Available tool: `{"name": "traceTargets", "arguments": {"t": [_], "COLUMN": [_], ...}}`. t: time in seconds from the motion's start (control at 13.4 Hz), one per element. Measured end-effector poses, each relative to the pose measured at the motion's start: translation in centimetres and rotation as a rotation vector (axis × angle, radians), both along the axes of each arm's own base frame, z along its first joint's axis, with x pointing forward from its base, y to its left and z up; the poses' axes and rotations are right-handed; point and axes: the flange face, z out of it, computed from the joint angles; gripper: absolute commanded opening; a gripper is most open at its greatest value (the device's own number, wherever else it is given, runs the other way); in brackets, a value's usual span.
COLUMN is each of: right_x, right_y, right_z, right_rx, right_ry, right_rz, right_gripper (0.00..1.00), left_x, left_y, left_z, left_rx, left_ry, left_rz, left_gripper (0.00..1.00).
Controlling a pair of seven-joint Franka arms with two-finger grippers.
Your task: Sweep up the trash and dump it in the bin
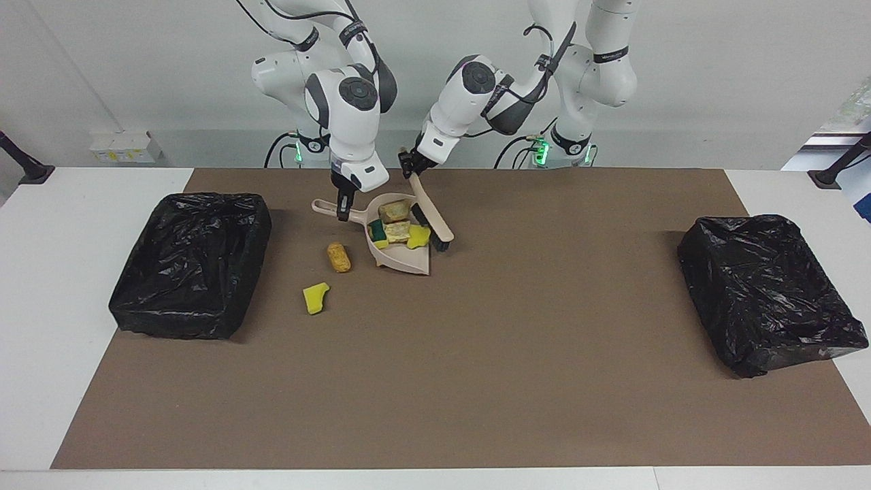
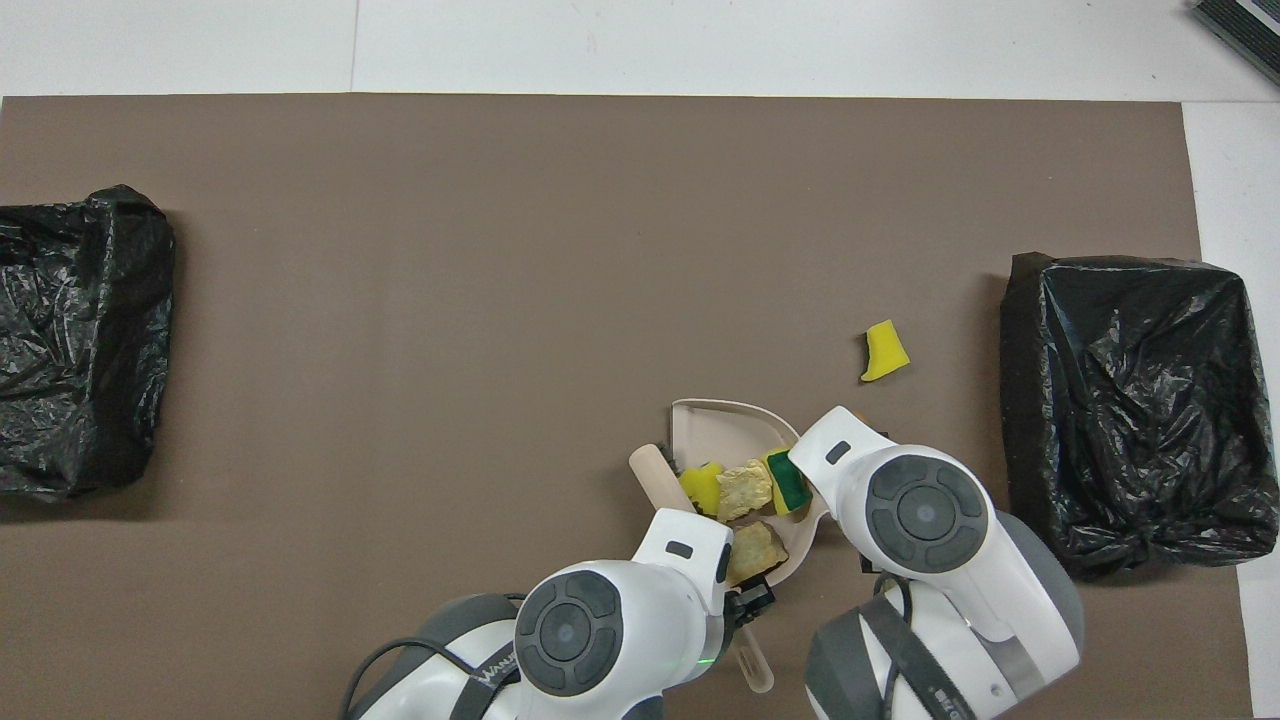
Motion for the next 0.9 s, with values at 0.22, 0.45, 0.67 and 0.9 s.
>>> {"name": "traceTargets", "arguments": {"t": [0.22,0.45,0.67,0.9], "right_x": [1.7,2.9,3.3,4.3], "right_y": [-1.6,-3.8,-3.6,-4.3], "right_z": [-0.8,-1.3,-0.8,0.6], "right_rx": [0.134,0.18,0.187,0.197], "right_ry": [0.028,0.041,0.03,0.002], "right_rz": [0.015,0.026,0.028,0.011], "right_gripper": [0.0,0.0,0.0,0.0], "left_x": [-0.3,-0.6,-1.3,-1.2], "left_y": [-1.7,-1.9,-1.6,0.0], "left_z": [0.6,0.5,1.2,4.1], "left_rx": [-0.018,-0.014,0.049,0.126], "left_ry": [-0.009,-0.008,-0.008,-0.02], "left_rz": [-0.023,-0.04,-0.122,-0.191], "left_gripper": [0.0,0.0,0.0,0.0]}}
